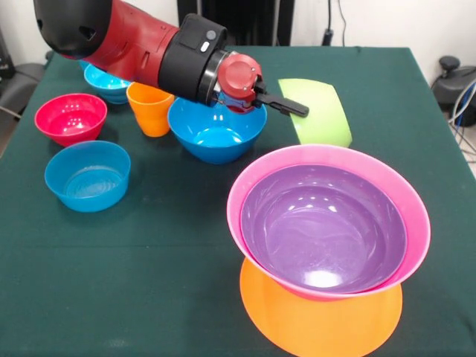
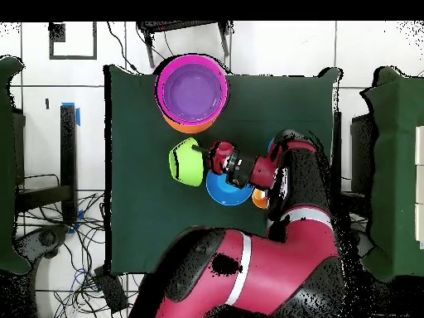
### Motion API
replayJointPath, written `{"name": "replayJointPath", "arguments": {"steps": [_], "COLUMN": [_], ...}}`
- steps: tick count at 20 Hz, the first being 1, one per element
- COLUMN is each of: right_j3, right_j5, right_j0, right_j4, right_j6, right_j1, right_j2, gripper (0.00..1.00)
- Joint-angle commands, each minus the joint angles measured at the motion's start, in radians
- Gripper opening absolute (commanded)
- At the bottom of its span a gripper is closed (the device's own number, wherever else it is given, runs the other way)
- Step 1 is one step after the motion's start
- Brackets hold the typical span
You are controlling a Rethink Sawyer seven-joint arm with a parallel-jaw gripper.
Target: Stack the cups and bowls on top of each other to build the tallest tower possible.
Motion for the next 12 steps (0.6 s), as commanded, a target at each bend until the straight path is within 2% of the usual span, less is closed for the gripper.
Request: {"name": "replayJointPath", "arguments": {"steps": [1, 5, 9, 12], "right_j3": [-0.044, -0.074, -0.162, -0.222], "right_j5": [0.023, 0.050, 0.024, -0.047], "right_j0": [0.019, 0.027, 0.075, 0.116], "right_j4": [0.030, 0.032, 0.066, 0.115], "right_j6": [0.419, 0.400, 0.383, 0.387], "right_j1": [0.037, 0.038, 0.082, 0.132], "right_j2": [0.066, 0.053, -0.053, -0.162], "gripper": [0.00, 0.00, 0.00, 0.00]}}
